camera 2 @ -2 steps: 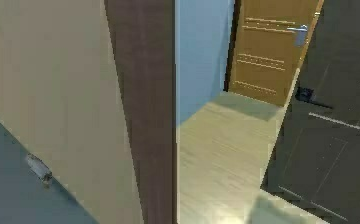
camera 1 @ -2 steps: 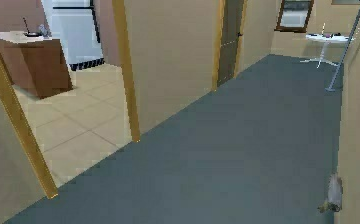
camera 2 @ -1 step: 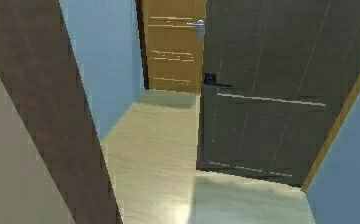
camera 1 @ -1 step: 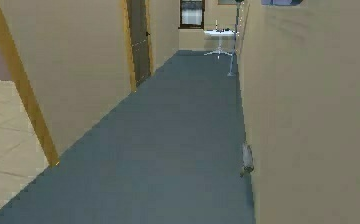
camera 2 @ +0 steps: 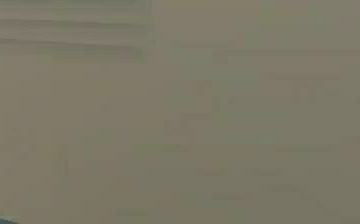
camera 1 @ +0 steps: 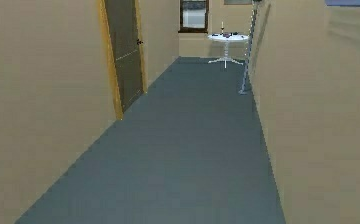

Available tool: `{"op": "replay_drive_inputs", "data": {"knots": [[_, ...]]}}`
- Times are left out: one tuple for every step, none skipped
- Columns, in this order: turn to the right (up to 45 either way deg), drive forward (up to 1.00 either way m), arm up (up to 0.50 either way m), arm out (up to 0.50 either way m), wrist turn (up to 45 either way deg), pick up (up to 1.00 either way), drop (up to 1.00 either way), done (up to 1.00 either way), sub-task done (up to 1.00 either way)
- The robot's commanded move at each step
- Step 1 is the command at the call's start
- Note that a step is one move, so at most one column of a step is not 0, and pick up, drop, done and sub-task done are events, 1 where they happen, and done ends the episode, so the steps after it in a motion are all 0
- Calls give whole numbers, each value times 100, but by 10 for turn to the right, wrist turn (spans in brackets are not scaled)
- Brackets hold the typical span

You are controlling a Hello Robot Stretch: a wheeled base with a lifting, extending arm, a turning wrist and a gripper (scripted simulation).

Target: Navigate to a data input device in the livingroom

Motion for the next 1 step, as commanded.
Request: {"op": "replay_drive_inputs", "data": {"knots": [[30,0,0,0,0,0,0,0,0]]}}
